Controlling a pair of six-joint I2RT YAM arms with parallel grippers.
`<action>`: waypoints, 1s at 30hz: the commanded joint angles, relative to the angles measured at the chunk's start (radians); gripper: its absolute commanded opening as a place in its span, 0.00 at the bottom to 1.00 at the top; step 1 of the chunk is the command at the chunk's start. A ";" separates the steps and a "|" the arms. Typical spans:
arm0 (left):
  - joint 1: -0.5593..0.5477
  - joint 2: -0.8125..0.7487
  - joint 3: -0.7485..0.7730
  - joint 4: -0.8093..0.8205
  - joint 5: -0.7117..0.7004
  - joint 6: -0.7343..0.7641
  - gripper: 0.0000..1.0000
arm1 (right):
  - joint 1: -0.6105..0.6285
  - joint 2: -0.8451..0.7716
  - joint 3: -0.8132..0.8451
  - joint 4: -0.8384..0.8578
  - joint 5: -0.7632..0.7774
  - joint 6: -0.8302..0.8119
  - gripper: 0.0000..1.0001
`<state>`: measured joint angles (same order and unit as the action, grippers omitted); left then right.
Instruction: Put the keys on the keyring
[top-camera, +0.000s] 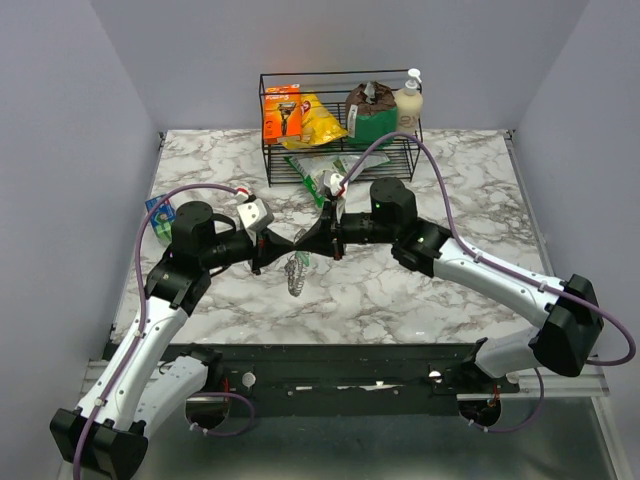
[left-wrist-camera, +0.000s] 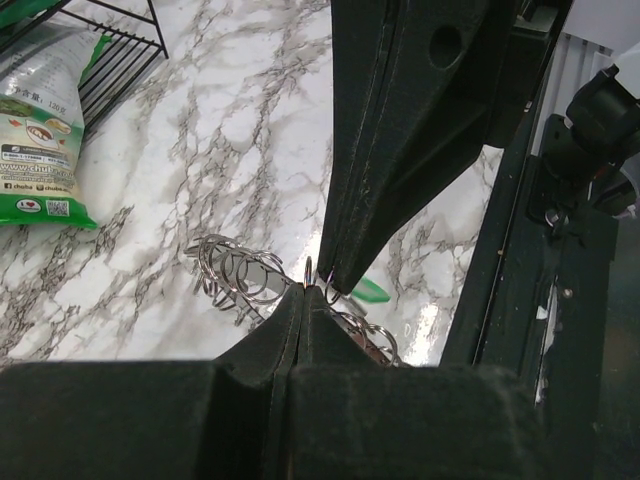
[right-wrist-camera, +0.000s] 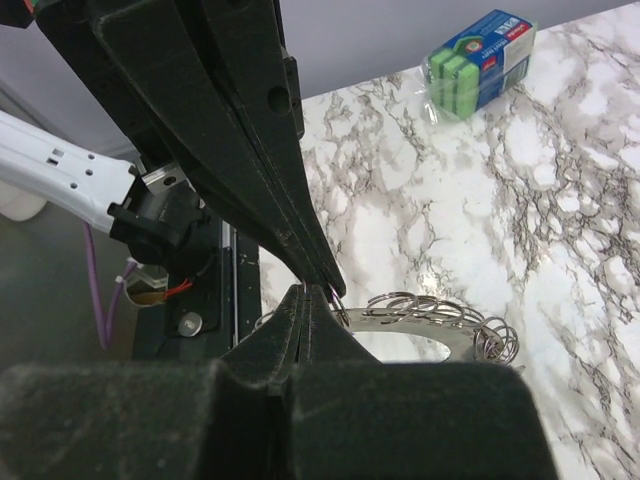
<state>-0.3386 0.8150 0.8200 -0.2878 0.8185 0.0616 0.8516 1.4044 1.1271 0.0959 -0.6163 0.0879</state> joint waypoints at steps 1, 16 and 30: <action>-0.013 -0.005 0.019 -0.005 0.005 0.018 0.00 | 0.007 -0.015 0.019 -0.030 0.075 -0.011 0.01; -0.019 -0.005 0.028 -0.017 0.002 0.027 0.00 | 0.006 -0.056 0.002 -0.044 0.165 -0.017 0.01; -0.020 -0.022 0.031 -0.014 -0.013 0.026 0.00 | 0.006 -0.059 -0.027 -0.058 0.187 -0.017 0.01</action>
<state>-0.3515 0.8173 0.8230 -0.3107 0.7971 0.0826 0.8585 1.3727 1.1164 0.0425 -0.4862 0.0853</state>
